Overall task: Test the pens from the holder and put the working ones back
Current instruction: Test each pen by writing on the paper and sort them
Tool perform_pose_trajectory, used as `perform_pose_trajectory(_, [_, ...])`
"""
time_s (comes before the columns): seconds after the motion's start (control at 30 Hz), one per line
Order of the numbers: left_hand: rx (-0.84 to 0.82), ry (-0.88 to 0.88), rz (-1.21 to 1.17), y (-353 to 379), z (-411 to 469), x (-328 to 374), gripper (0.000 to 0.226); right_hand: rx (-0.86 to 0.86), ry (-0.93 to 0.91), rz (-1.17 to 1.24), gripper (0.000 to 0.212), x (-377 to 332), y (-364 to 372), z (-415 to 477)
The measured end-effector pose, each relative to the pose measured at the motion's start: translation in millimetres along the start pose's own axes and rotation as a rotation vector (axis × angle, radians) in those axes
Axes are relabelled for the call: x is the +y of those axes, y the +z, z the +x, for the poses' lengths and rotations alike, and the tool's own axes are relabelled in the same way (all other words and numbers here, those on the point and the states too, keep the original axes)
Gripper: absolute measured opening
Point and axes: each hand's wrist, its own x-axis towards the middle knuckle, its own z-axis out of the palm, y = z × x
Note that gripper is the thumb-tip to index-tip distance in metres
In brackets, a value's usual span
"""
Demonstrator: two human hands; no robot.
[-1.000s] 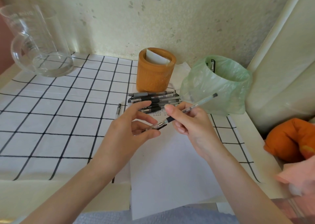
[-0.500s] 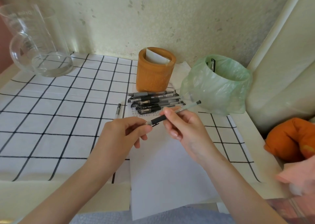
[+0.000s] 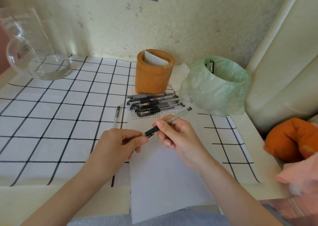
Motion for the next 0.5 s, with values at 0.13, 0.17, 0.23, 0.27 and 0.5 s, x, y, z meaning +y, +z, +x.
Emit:
perform_pose_trajectory(0.13, [-0.035,-0.003,-0.060,-2,1,0,0.020,-0.036,0.002,0.001,0.018,-6,1,1])
perform_pose_trajectory(0.17, [-0.036,-0.004,-0.079,-3,2,0,0.019,-0.038,0.002,0.020,0.018,-8,2,1])
perform_pose_trajectory(0.23, [-0.026,0.012,-0.079,-4,1,3,0.020,-0.035,0.002,0.063,0.018,-10,3,0])
perform_pose_trajectory(0.27, [-0.025,0.027,-0.060,-4,0,5,0.020,-0.031,0.003,0.073,0.020,-9,6,-1])
perform_pose_trajectory(0.5, [-0.127,0.104,-0.013,5,-3,13,0.024,0.025,-0.058,-0.084,0.026,-21,4,-3])
